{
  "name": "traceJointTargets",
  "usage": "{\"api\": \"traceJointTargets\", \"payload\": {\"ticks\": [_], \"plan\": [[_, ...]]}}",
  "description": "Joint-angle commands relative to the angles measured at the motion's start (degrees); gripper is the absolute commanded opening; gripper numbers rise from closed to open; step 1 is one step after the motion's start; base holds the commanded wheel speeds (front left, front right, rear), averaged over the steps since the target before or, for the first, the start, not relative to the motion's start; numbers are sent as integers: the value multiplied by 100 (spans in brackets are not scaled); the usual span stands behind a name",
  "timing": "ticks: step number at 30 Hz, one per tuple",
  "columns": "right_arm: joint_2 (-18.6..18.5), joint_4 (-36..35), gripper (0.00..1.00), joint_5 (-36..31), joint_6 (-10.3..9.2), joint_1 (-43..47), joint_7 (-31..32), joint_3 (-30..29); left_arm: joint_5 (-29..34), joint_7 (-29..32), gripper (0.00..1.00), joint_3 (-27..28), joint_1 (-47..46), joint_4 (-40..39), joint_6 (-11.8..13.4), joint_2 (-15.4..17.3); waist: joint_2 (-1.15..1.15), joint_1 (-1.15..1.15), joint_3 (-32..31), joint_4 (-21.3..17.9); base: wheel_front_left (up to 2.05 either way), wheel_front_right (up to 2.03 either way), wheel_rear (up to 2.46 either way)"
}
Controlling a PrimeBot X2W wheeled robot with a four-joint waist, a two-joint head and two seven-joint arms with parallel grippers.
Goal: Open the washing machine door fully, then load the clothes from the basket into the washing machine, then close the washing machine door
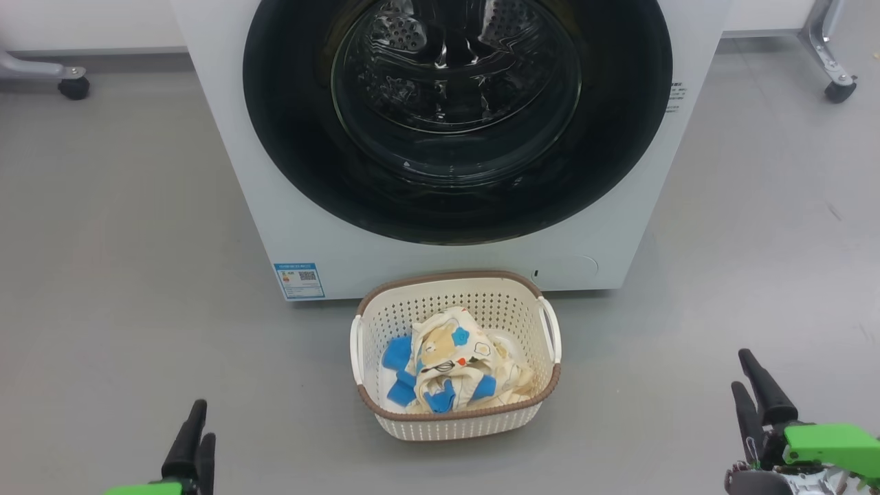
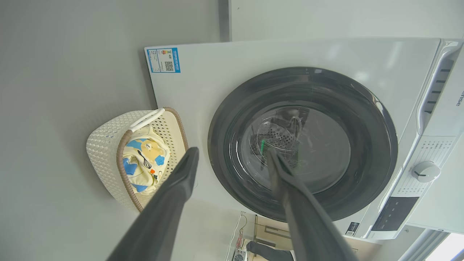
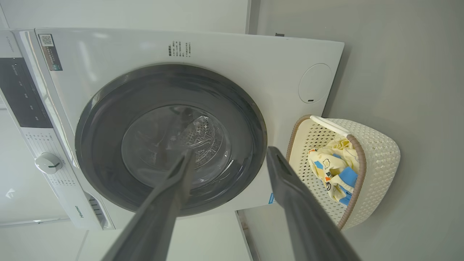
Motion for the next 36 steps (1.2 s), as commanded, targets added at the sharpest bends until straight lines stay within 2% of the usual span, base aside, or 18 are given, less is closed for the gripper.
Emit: {"api": "traceJointTargets", "payload": {"ticks": [1, 9, 26, 36], "plan": [[-142, -215, 100, -51, 0, -331, -48, -10, 38, -31, 100, 26, -325, -198, -13, 106, 0, 0, -1, 0, 0, 0, 0], [-264, -187, 100, -730, 0, -389, -210, 11, 627, -221, 100, -43, -381, -204, 41, 196, 0, 0, -25, 26, 0, 0, 0], [-394, -286, 100, -2977, 0, -489, -524, 32, 2550, -526, 100, -130, -429, -377, 161, 247, 0, 0, -50, 54, 0, 0, 0], [-394, -459, 100, -3776, 0, -466, -582, 184, 3421, -678, 100, -257, -426, -364, 200, 260, 0, 0, -88, 86, 0, 0, 0]]}}
